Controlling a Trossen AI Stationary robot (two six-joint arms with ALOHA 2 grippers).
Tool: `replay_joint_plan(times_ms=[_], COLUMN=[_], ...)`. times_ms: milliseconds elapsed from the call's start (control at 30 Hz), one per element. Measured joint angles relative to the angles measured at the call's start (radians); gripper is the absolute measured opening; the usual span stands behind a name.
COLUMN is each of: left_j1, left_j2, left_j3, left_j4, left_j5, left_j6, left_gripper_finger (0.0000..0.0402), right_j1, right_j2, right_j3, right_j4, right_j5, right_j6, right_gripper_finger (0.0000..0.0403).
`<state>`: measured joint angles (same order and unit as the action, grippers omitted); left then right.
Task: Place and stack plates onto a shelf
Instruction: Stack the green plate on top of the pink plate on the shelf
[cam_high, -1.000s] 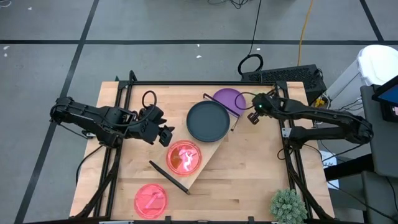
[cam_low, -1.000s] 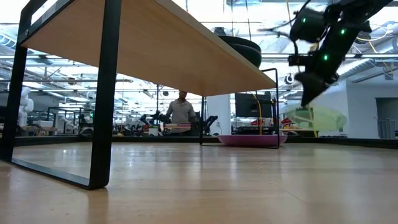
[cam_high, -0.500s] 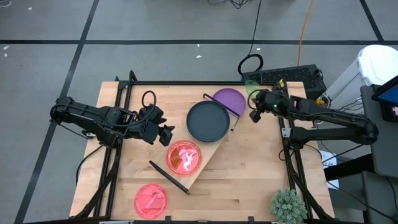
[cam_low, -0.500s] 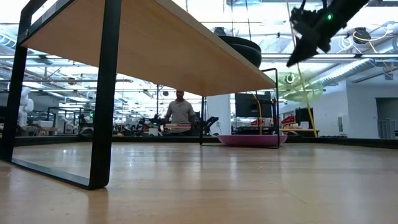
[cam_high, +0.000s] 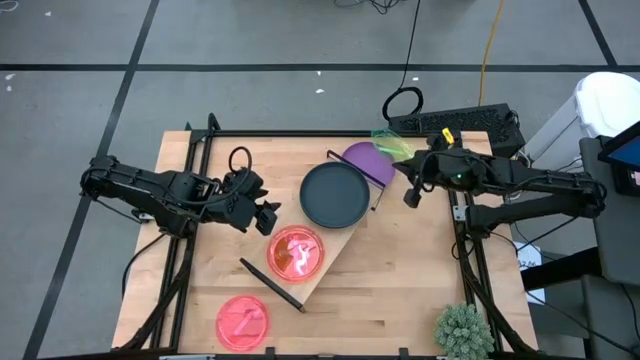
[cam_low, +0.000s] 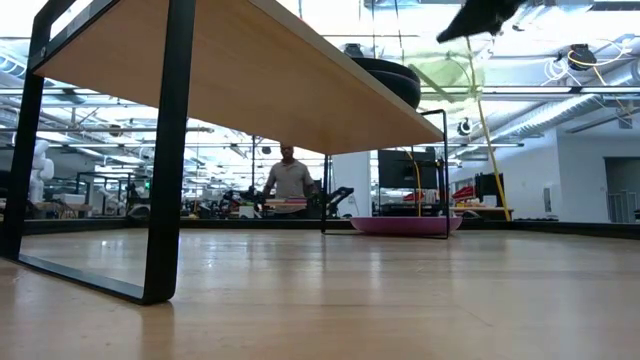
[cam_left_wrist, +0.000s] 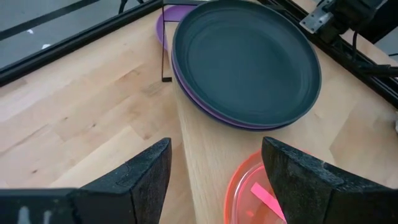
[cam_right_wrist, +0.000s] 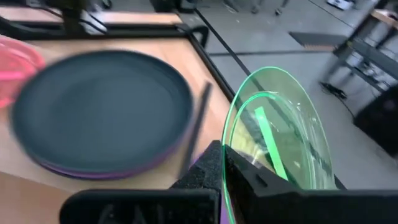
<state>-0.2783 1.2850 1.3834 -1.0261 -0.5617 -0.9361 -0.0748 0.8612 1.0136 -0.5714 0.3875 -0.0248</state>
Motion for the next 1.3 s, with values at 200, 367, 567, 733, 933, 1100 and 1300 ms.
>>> replay_joint_plan(times_ms=[200,367,567,733,933,1100,1300], left_j1=[0.004,0.014,0.015,0.004,-0.02,-0.053,-0.145], left_j2=[0.0,0.0,0.0,-0.005,-0.005,-0.011,-0.054], left_j3=[0.0,0.0,0.0,0.0,0.0,0.0,0.0], left_j4=[-0.004,-0.052,-0.14,-0.14,-0.145,-0.144,-0.11], left_j5=[0.0,0.007,0.056,0.106,0.116,0.115,0.112], left_j6=[0.054,0.063,0.036,0.029,-0.024,-0.09,-0.103], left_gripper_finger=[0.0255,0.0255,0.0255,0.0255,0.0255,0.0255,0.0255], right_j1=[0.088,0.164,0.245,0.308,0.367,0.405,0.435], right_j2=[0.083,0.187,0.321,0.428,0.54,0.615,0.683], right_j3=[0.093,0.186,0.311,0.435,0.557,0.61,0.645], right_j4=[0.007,0.033,0.036,0.036,0.017,0.021,0.041], right_j5=[0.0,0.001,0.004,0.006,0.007,0.009,0.005], right_j6=[0.019,0.042,0.069,0.092,0.092,0.095,0.108], right_gripper_finger=[0.0,0.0,0.0,0.0,0.0,0.0,0.0])
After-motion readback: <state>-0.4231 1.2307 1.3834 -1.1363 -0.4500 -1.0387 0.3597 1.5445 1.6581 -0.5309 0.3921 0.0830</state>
